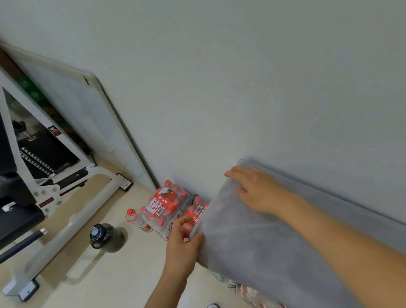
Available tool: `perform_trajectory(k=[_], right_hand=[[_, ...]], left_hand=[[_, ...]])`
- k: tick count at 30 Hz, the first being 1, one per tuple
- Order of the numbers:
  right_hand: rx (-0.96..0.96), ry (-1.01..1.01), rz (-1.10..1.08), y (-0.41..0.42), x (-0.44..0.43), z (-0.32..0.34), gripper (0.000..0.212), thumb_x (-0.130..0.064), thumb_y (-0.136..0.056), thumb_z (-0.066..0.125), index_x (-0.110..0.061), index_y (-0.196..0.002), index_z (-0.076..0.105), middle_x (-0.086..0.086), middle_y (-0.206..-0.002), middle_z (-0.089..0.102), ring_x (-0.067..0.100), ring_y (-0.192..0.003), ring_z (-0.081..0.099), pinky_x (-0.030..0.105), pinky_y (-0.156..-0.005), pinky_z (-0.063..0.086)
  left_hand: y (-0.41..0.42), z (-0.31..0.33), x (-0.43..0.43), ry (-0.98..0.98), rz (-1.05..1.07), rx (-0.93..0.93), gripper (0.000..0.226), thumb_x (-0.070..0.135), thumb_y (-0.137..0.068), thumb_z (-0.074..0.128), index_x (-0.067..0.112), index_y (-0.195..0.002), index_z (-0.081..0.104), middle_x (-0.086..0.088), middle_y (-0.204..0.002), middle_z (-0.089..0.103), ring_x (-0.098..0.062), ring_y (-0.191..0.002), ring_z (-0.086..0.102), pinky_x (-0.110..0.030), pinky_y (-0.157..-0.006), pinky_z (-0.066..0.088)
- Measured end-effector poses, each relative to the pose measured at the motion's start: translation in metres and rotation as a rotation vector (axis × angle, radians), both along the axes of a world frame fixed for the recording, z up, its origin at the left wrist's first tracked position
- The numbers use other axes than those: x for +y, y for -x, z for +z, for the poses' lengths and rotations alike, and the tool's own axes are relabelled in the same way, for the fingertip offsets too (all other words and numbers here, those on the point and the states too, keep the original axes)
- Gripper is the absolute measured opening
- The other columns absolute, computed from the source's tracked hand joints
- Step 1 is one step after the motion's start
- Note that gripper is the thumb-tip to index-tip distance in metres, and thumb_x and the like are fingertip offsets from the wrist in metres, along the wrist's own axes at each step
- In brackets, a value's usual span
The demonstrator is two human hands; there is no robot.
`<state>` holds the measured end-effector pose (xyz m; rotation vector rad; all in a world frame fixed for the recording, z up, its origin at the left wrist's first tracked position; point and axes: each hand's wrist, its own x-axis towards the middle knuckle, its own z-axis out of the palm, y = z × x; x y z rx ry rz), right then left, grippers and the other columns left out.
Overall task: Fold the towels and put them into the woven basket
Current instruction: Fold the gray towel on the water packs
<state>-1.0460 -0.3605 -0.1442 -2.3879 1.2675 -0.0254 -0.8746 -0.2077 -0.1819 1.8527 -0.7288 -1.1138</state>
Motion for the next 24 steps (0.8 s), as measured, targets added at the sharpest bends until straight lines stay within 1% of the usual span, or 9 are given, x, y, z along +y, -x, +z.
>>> perform_trajectory(k=[2, 5, 7, 9, 12, 15, 19, 21, 24], right_hand=[[0.027, -0.014, 0.016, -0.01, -0.012, -0.003, 0.05, -0.009, -0.092, 0.04, -0.024, -0.14, 0.042, -0.002, -0.146, 0.042, 0.025, -0.134, 0.035, 0.038, -0.11, 0.031], [0.091, -0.011, -0.002, -0.017, -0.028, -0.008, 0.046, -0.012, -0.095, 0.036, -0.023, -0.14, 0.043, 0.001, -0.143, 0.046, 0.028, -0.133, 0.034, 0.035, -0.109, 0.03], [0.137, -0.021, -0.052, -0.015, -0.039, -0.009, 0.046, -0.016, -0.098, 0.037, -0.02, -0.143, 0.04, 0.006, -0.146, 0.043, 0.029, -0.133, 0.037, 0.032, -0.109, 0.027], [0.164, -0.043, -0.111, -0.009, -0.048, -0.011, 0.047, -0.021, -0.099, 0.037, -0.018, -0.146, 0.035, 0.01, -0.147, 0.04, 0.03, -0.133, 0.038, 0.034, -0.111, 0.028], [0.156, -0.09, -0.18, -0.001, -0.054, -0.016, 0.048, -0.022, -0.099, 0.038, -0.013, -0.146, 0.034, 0.012, -0.147, 0.042, 0.029, -0.133, 0.04, 0.037, -0.11, 0.031], [0.097, -0.046, -0.199, 0.001, -0.046, -0.017, 0.05, -0.02, -0.097, 0.045, -0.011, -0.145, 0.035, 0.014, -0.146, 0.042, 0.03, -0.133, 0.039, 0.036, -0.111, 0.03], [0.025, 0.034, -0.216, 0.018, -0.016, -0.011, 0.055, -0.016, -0.093, 0.05, -0.012, -0.145, 0.036, 0.014, -0.151, 0.035, 0.029, -0.137, 0.034, 0.031, -0.113, 0.021], [0.034, 0.055, -0.211, 0.039, 0.006, -0.008, 0.055, -0.018, -0.092, 0.052, -0.014, -0.145, 0.038, 0.013, -0.151, 0.036, 0.028, -0.137, 0.035, 0.03, -0.114, 0.02], [0.055, 0.024, -0.247, 0.078, 0.042, -0.006, 0.051, -0.019, -0.092, 0.054, -0.016, -0.142, 0.043, 0.008, -0.146, 0.043, 0.026, -0.132, 0.04, 0.028, -0.111, 0.024]], left_hand=[[-0.003, 0.0, -0.006, 0.021, -0.005, 0.046, 0.029, 0.017, -0.087, 0.067, 0.033, -0.109, 0.058, -0.003, -0.097, 0.06, -0.016, -0.088, 0.057, -0.029, -0.072, 0.05], [-0.009, 0.002, -0.015, 0.023, -0.038, 0.061, 0.02, 0.013, -0.089, 0.064, 0.032, -0.094, 0.069, -0.004, -0.095, 0.064, -0.018, -0.089, 0.06, -0.036, -0.079, 0.054], [-0.015, 0.003, -0.016, 0.019, -0.067, 0.054, 0.022, 0.01, -0.089, 0.064, 0.028, -0.088, 0.075, 0.005, -0.1, 0.066, -0.014, -0.095, 0.059, -0.03, -0.08, 0.054], [-0.022, 0.0, -0.016, -0.006, -0.097, 0.057, 0.022, 0.011, -0.089, 0.064, 0.029, -0.09, 0.076, 0.008, -0.103, 0.066, -0.011, -0.098, 0.059, -0.024, -0.08, 0.051], [-0.027, -0.007, -0.018, -0.058, -0.169, 0.041, 0.018, 0.024, -0.092, 0.062, 0.035, -0.104, 0.069, 0.008, -0.101, 0.064, -0.01, -0.095, 0.06, -0.024, -0.079, 0.052], [-0.024, -0.007, -0.031, -0.061, -0.225, 0.023, 0.013, 0.036, -0.092, 0.058, 0.034, -0.099, 0.069, 0.009, -0.099, 0.067, -0.01, -0.093, 0.063, -0.031, -0.082, 0.054], [-0.017, -0.005, -0.044, -0.031, -0.295, -0.09, 0.013, 0.04, -0.088, 0.062, 0.03, -0.09, 0.069, 0.005, -0.081, 0.068, -0.012, -0.074, 0.063, -0.032, -0.07, 0.054], [-0.015, -0.007, -0.043, -0.045, -0.336, -0.201, 0.02, 0.048, -0.086, 0.063, 0.031, -0.095, 0.066, 0.007, -0.082, 0.067, -0.011, -0.075, 0.063, -0.033, -0.07, 0.055], [-0.008, -0.007, -0.033, -0.067, -0.353, -0.388, 0.031, 0.06, -0.081, 0.061, 0.035, -0.099, 0.059, 0.02, -0.086, 0.06, -0.001, -0.079, 0.057, -0.027, -0.066, 0.048]])
